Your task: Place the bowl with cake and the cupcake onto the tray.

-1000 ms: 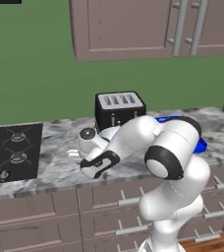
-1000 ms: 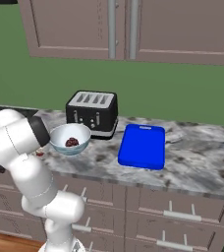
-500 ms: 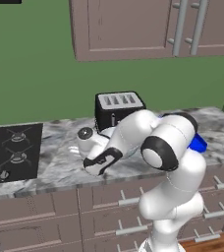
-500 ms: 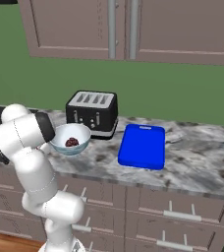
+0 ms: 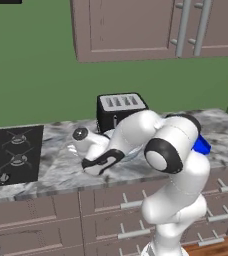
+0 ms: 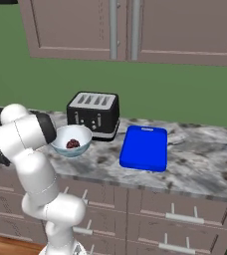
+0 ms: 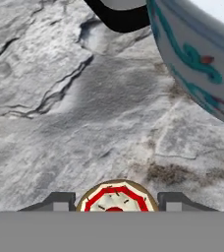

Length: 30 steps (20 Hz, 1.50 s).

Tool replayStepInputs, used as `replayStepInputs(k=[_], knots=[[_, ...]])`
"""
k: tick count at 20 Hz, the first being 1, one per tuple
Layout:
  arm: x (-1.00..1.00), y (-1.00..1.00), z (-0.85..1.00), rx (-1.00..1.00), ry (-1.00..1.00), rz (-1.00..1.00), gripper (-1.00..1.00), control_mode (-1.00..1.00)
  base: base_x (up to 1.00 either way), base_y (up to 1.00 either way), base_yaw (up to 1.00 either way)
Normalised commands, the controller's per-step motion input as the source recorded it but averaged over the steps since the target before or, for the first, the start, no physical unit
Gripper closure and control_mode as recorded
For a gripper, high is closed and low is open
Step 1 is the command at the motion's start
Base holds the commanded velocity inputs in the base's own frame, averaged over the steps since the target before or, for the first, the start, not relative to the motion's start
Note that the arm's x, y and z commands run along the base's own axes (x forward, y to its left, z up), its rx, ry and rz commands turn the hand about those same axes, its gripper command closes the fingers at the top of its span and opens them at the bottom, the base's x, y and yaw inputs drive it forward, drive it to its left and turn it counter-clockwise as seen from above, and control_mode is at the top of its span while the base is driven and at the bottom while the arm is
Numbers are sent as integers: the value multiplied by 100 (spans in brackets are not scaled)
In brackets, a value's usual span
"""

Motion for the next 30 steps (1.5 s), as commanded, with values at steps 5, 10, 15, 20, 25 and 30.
replayStepInputs(k=[5, 10, 15, 20, 25, 30], knots=[[0, -10, 51, 0, 0, -2, 100, -100, 0, 0, 0], [-1, -31, 56, 0, 0, 0, 100, -100, 0, 0, 0], [0, -38, 66, 0, 0, 0, 100, -100, 0, 0, 0], [0, -45, 42, 0, 0, 0, 100, -100, 0, 0, 0], [-1, -58, 2, -3, -1, 2, 100, -100, 0, 0, 0], [-10, -64, 14, -5, -3, 13, 100, -100, 0, 0, 0]])
